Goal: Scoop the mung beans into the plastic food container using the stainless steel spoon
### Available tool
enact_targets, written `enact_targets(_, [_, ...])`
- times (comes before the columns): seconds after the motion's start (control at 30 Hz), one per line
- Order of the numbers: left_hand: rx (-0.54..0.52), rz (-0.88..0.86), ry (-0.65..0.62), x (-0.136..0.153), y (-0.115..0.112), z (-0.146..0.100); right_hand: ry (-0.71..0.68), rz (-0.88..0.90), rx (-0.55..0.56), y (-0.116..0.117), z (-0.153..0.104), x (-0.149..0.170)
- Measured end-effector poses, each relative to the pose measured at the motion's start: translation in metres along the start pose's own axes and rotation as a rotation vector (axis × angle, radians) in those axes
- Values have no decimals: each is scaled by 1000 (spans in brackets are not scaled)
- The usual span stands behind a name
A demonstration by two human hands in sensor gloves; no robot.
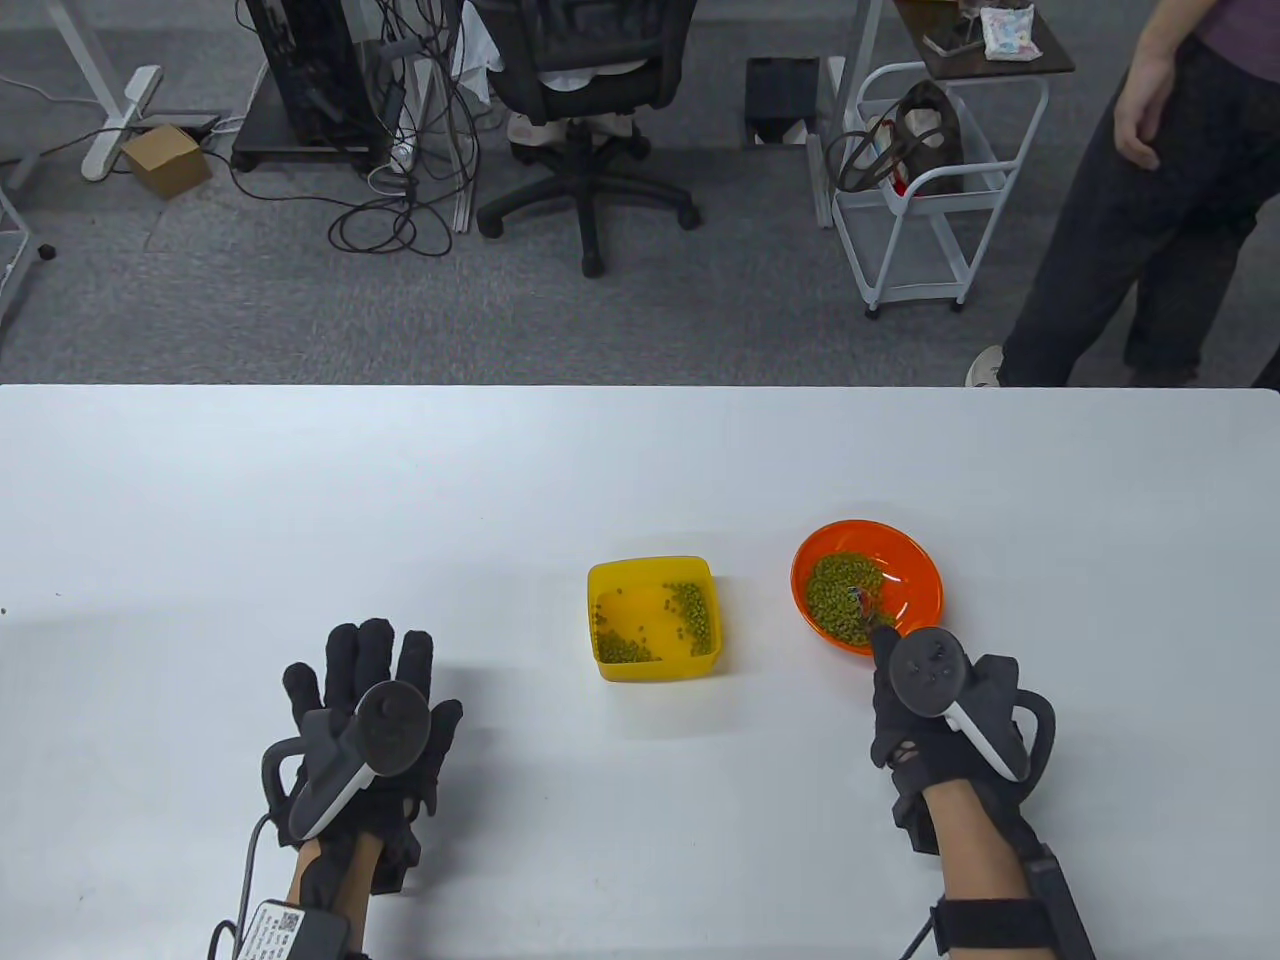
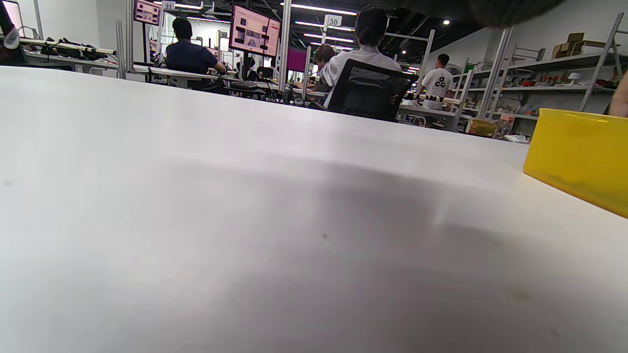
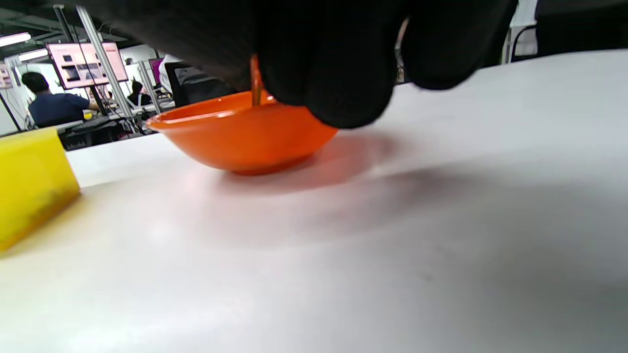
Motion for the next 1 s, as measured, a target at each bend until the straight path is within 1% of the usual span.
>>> enact_targets(0.1, [1, 0, 1, 0, 0, 0, 6, 10, -2, 2, 1, 2])
enact_targets(0.2, [1, -4, 1, 0, 0, 0, 28, 29, 29, -1, 0, 7])
enact_targets(0.27, [2, -8, -1, 0, 0, 0, 59, 94, 56, -2, 0, 16])
enact_targets(0.43, [-2, -10, -1, 0, 0, 0, 139, 383, 85, 5, -2, 52])
enact_targets(0.53, [0, -8, 0, 1, 0, 0, 162, 491, 127, 2, -5, 63])
enact_targets(0.7, [-1, -10, 0, 1, 0, 0, 157, 517, 153, -1, -5, 64])
enact_targets(1.0, [4, -7, 0, 1, -1, 0, 124, 533, 161, 0, -4, 58])
Point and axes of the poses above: the tracker on the back of each hand, its own x axis roughly to the little-finger side, its own z axis roughly from the wrist to the fingertips, y = z × x, the point moved 3 cm from there along z, roughly from the wrist to the fingertips, and after that the axes turned 8 degrees about -y, right-handed, at the moved point
